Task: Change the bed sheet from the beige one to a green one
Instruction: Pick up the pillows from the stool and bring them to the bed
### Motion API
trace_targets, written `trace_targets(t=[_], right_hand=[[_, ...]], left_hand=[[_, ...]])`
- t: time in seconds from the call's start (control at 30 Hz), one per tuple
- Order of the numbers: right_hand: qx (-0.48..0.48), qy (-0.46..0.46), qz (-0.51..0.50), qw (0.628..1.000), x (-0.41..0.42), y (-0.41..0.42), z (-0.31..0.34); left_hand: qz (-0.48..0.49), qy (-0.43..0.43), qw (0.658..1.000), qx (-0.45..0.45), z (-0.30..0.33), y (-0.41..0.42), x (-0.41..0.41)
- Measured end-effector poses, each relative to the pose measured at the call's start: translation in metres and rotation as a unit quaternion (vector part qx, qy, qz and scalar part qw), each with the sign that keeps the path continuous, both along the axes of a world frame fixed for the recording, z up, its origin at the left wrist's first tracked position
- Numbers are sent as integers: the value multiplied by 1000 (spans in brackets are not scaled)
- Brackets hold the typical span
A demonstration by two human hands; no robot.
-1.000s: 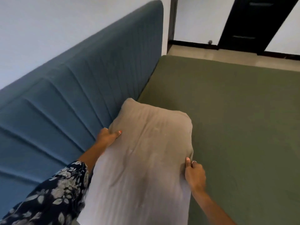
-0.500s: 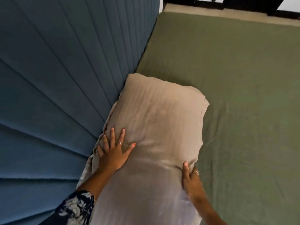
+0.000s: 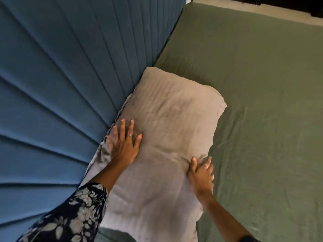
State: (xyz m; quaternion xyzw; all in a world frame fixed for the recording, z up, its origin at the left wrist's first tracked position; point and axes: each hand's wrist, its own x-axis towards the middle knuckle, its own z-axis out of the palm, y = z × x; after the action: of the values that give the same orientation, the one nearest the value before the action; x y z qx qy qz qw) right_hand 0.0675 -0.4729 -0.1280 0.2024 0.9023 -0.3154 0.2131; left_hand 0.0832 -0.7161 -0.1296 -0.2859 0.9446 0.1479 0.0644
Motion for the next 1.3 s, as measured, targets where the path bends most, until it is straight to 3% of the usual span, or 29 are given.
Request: trace_targets(t=[0.17, 0.43, 0.6, 0.7, 0.77, 0.87, 0.97, 1.17, 1.3], right_hand=[[38, 69, 217, 973, -14, 6, 46], [-19, 141, 444, 885, 36, -14, 174], [-63, 197, 565, 798, 117, -61, 237], [-70, 164, 633, 753, 204, -86, 259], [-58, 141, 698, 700, 279, -94, 263], [-51, 122, 792, 597, 388, -100, 268], [-40, 113, 858, 500, 498, -101, 275], [-34, 91, 906, 412, 649, -98, 261], [-9, 70, 923, 378, 703, -111, 241]], left_hand=[[-5, 37, 997, -71, 65, 27, 42], [121, 76, 983, -114, 195, 80, 163], [183, 92, 971, -121, 249, 102, 269], [191, 64, 969, -145, 268, 119, 361], [275, 45, 949, -146, 273, 134, 437], [466, 59, 873, -135, 278, 152, 548], [639, 57, 760, -106, 279, 187, 662], [776, -3, 630, -12, 251, 259, 806], [833, 25, 547, 80, 229, 283, 845]])
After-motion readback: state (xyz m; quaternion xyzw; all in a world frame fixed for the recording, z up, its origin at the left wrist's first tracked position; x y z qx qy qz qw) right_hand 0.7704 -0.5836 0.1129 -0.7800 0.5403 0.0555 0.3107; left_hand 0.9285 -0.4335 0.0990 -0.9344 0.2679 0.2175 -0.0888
